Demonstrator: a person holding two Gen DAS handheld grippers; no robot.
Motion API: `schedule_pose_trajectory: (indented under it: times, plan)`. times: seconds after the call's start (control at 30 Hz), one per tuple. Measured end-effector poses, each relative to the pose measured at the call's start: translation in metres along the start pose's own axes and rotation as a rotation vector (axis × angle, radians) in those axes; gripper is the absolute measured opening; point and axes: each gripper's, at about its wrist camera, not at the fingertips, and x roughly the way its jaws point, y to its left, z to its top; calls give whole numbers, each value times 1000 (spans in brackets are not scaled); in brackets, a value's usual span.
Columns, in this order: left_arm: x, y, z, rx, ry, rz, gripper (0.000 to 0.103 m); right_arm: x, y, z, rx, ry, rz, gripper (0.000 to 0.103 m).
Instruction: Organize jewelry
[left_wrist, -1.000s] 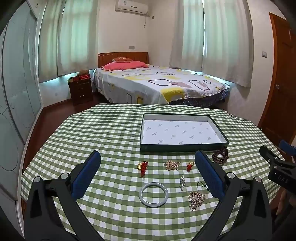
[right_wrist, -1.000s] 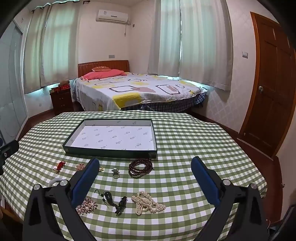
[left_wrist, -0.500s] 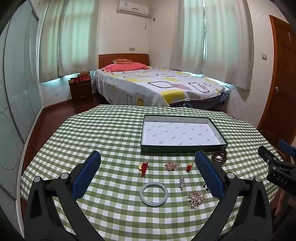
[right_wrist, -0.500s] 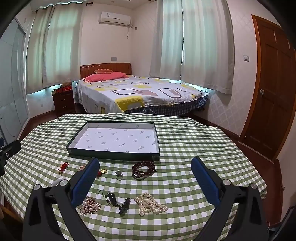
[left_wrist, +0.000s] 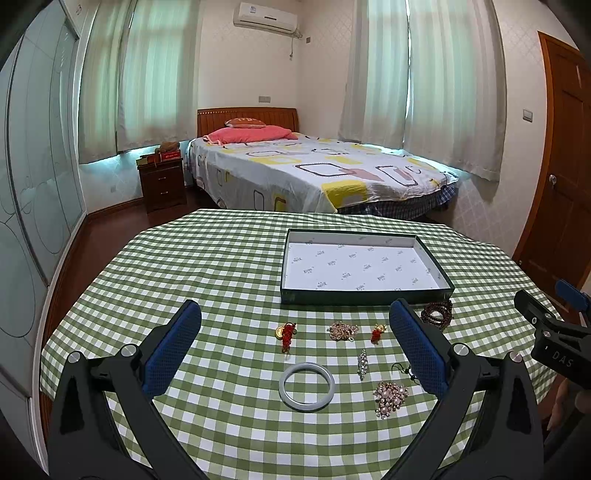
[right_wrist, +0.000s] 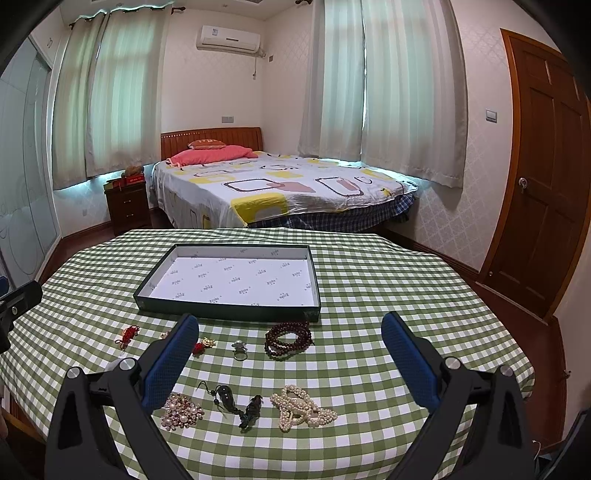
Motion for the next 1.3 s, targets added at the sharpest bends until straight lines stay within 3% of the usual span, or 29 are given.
schedule_pose_trajectory:
  times: [1.3]
  plan:
    - [0, 1, -6, -9, -7, -3, 99, -1, 1, -2, 5, -16, 3, 97]
